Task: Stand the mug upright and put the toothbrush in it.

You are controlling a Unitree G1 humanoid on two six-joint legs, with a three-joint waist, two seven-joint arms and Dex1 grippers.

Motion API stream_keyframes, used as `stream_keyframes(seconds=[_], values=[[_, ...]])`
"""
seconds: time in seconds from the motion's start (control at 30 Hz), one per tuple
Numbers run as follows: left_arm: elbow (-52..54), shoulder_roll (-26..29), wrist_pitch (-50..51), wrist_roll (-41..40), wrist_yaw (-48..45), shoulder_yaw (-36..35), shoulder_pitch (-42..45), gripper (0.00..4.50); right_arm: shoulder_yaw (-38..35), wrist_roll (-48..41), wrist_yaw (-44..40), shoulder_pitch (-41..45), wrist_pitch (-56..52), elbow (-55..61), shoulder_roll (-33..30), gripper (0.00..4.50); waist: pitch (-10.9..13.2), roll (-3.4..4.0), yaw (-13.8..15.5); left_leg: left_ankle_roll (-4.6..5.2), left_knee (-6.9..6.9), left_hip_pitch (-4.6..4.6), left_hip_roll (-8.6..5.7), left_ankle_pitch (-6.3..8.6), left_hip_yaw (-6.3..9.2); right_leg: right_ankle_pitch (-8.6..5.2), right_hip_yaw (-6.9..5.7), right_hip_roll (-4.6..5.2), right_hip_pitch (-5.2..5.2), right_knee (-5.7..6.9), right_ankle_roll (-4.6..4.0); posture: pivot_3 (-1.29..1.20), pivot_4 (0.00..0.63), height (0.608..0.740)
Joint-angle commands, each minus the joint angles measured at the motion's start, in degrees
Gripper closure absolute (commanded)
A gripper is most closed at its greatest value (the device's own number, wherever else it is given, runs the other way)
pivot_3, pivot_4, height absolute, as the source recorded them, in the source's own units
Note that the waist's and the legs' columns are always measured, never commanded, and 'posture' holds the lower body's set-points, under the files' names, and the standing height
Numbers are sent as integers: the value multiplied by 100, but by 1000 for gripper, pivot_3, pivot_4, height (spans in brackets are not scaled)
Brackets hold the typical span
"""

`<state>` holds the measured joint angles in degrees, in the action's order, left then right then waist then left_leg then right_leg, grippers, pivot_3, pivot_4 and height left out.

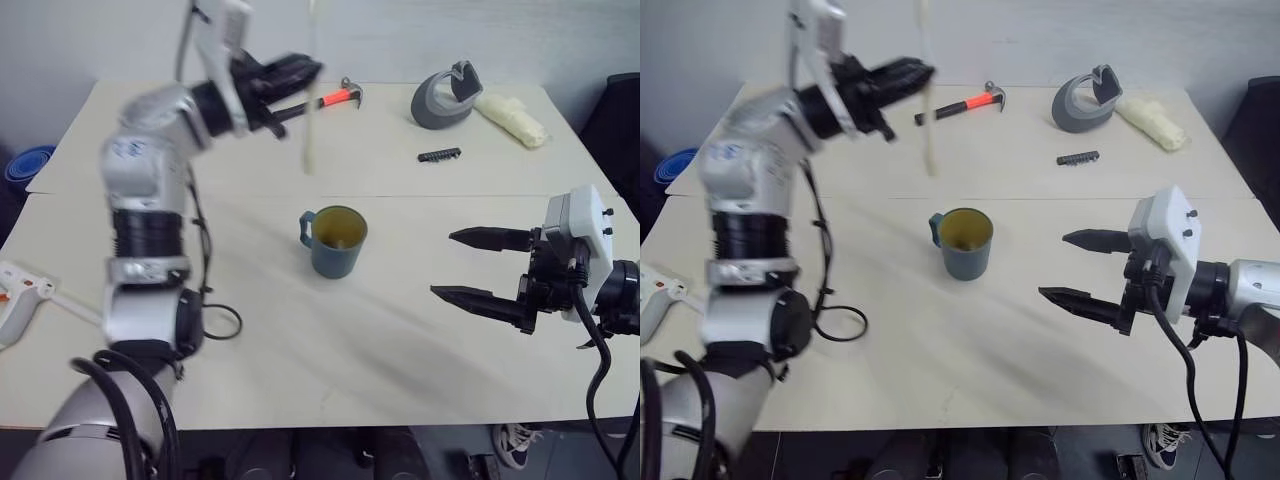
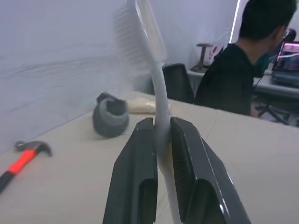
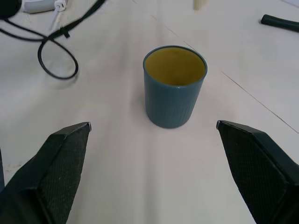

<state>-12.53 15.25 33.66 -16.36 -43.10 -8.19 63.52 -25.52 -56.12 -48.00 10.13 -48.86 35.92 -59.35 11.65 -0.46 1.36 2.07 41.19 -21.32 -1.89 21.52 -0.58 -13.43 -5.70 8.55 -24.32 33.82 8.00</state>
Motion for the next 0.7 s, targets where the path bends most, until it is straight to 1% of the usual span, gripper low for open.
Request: stream_keyframes(seconds=[0.03, 0.07, 0.13, 0.2, 0.37, 0.43, 0.5, 0.6, 0.7], values=[[870, -170, -375, -24, 332, 209, -434, 4340, -325, -131, 75, 32, 17, 146, -116, 0, -1, 2, -4, -1, -6, 5, 0, 0, -5, 0, 5, -1, 0, -1, -1, 0, 150, 740], [890, -231, -386, -55, 442, 201, -528, 4340, -349, -150, 108, 40, 5, 142, -116, 0, -1, 2, 1, -2, -8, 8, 1, 0, -7, 0, 7, -1, -1, -1, -1, 0, 150, 740], [804, -192, -624, 195, 565, 439, -804, 4340, -407, -152, 181, 25, -21, 160, -134, 0, -1, 3, 23, -3, -6, 5, 1, -1, -7, 1, 6, -2, -3, -2, -2, 0, 150, 740], [870, -102, -718, 238, 473, 612, -1025, 4340, -461, -163, 230, -8, -43, 195, -151, 0, -1, 3, 31, -2, -4, 6, -2, 0, -8, 1, 7, -1, -2, -3, -3, 0, 150, 740], [1267, -79, -418, -141, 472, 598, -1301, 4340, -509, -203, 319, -60, -35, 189, -132, 0, -1, 3, 80, -2, -3, 0, -2, 0, -5, 2, 5, -1, -2, -7, -3, 0, 150, 740], [1461, -125, -228, -295, 493, 620, -1462, 3603, -466, -209, 359, -35, -20, 161, -108, 0, -1, 3, 102, -2, -3, 1, -3, 0, -5, 2, 6, 0, -2, -8, -2, 0, 150, 740], [1690, -124, -171, -411, 425, 696, -1620, 3124, -398, -240, 362, -1, -10, 139, -93, 0, -2, 4, 118, -2, -3, 2, -2, 0, -5, 2, 6, 0, -2, -7, -3, 0, 150, 740], [2128, -57, 143, -775, 322, 671, -1730, 2237, -292, -216, 273, 20, 27, 86, -111, 0, -1, 4, 133, -2, -1, 3, -1, 0, -6, 2, 6, -1, -2, -5, -4, 0, 150, 740], [2416, 310, 442, -1017, 218, 498, -1704, 1293, -104, -88, 153, 143, 136, -61, -123, 0, -1, 4, 136, -2, 2, 2, -2, 0, -6, 3, 7, -1, -1, -5, -5, 0, 150, 740]])
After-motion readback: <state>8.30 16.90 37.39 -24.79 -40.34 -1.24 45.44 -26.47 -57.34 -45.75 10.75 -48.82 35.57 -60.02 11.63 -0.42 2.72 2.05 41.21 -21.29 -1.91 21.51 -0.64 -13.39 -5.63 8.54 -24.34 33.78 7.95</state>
